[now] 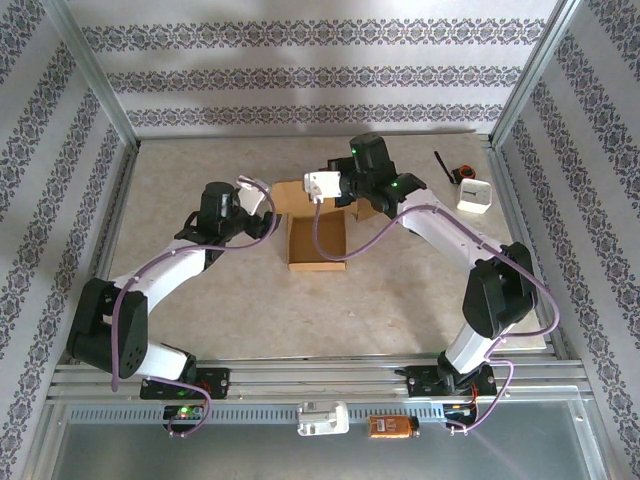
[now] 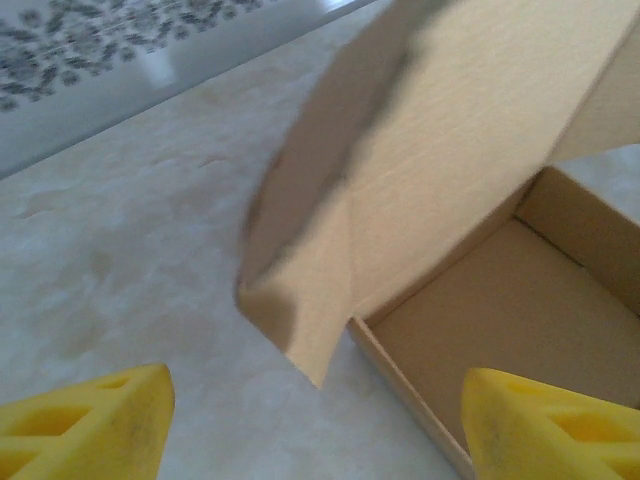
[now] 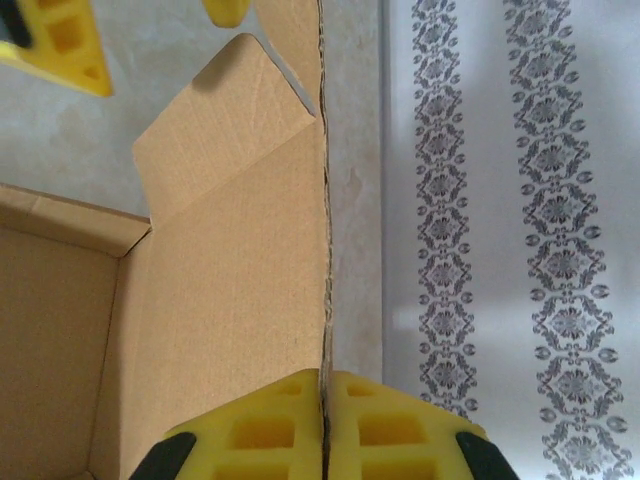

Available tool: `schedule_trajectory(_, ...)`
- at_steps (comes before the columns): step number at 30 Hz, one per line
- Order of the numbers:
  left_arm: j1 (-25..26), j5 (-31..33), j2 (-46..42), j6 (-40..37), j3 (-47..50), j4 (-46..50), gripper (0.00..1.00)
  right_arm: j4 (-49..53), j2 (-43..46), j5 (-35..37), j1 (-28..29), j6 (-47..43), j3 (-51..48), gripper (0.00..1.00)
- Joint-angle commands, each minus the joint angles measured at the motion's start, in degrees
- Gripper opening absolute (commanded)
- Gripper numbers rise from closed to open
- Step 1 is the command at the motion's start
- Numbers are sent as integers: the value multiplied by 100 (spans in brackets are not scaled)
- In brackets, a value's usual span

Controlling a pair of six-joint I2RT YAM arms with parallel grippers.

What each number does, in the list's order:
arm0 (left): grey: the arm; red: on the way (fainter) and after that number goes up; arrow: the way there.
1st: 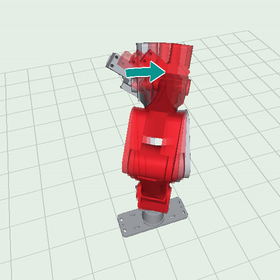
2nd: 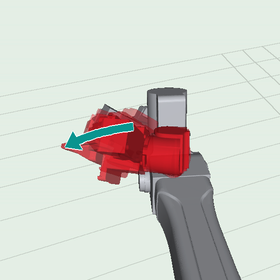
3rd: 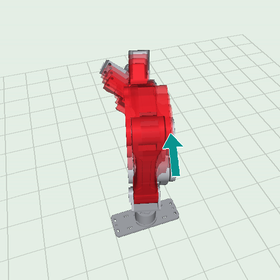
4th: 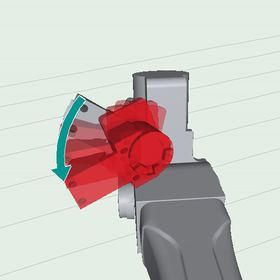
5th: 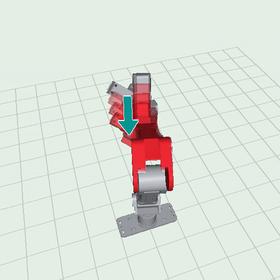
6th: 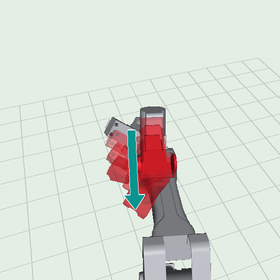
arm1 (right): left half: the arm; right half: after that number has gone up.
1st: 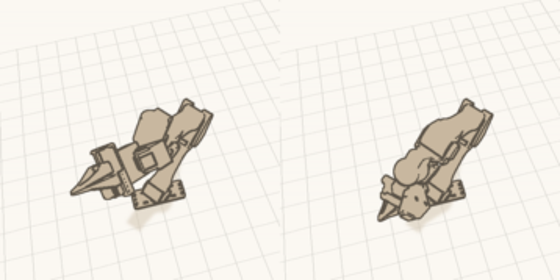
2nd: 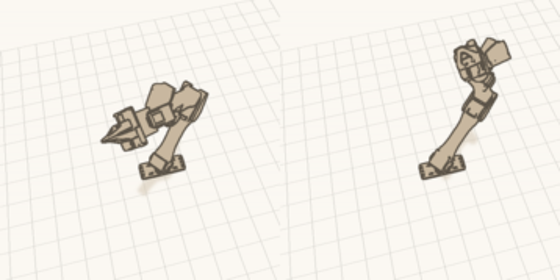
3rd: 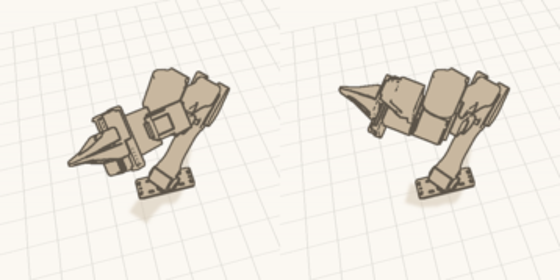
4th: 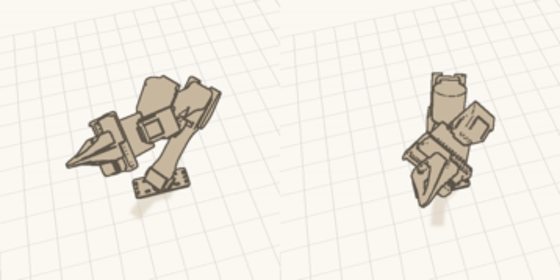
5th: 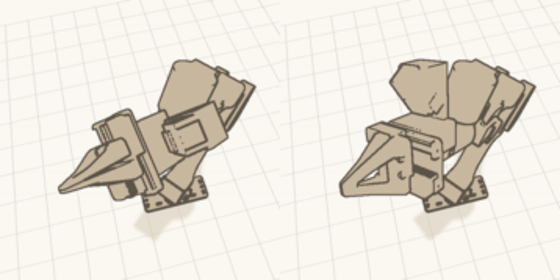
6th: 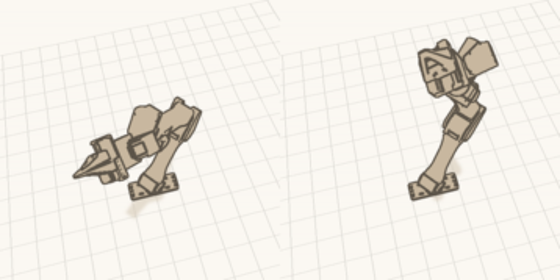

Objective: Fold the paper box

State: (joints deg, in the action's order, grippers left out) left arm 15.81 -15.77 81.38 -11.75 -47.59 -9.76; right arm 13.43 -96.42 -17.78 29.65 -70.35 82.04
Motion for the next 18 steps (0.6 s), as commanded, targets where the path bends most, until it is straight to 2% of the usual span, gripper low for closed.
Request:
schedule_trajectory(1, -192, 526, -171, -180, 32, 61, 76, -156, -122, -394, 89, -26, 231, 2)
schedule_trajectory(5, -374, 20, -237, -264, 141, -105, 72, -208, -207, -477, 135, -54, 272, 2)
schedule_trajectory(11, -460, -994, 55, -296, 26, -440, 59, -205, -239, -586, 199, -49, 324, 2)
schedule_trajectory(13, -473, -1165, 181, -227, -77, -445, 51, -205, -237, -590, 221, -32, 339, 2)
schedule_trajectory(18, -473, -1248, 317, -25, -144, -580, 17, -304, -233, -458, 268, -6, 271, 2)
